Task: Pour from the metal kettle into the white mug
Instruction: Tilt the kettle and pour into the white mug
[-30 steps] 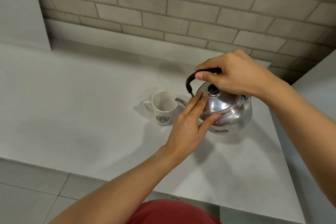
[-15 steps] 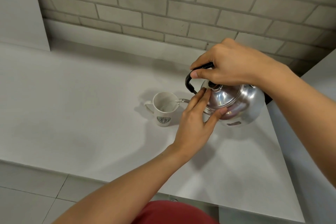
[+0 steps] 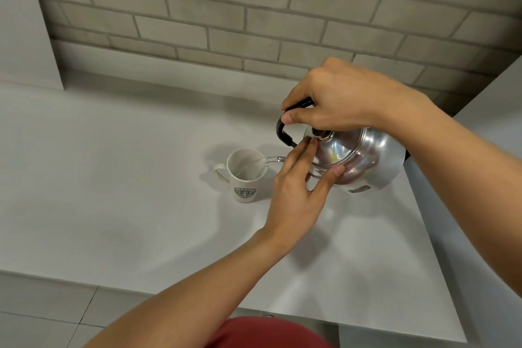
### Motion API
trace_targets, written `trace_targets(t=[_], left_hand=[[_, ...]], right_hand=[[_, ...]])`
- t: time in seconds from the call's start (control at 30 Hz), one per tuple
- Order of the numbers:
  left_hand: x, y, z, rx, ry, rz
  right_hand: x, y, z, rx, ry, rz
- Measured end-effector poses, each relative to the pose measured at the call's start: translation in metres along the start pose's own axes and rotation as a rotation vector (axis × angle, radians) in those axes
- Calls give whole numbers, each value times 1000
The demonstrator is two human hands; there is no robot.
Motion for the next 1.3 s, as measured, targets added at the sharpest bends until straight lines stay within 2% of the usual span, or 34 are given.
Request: trace_targets(t=[0.27,1.3], left_hand=[[2,-3,-3,-23,2,-5],[3,-10,-2,-113,-28,-20]], right_hand=[[3,1,7,-29,16,38],[16,13,10,-55,88,-27]])
Point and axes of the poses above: each hand's wrist, its own x-axis towards the middle knuckle, its own z-axis out of the back of the hand, y = z × x, the point moved 1 cm from there along x, towards the middle knuckle, and after that the axes turned 10 degrees about z, right-handed, at the moved point
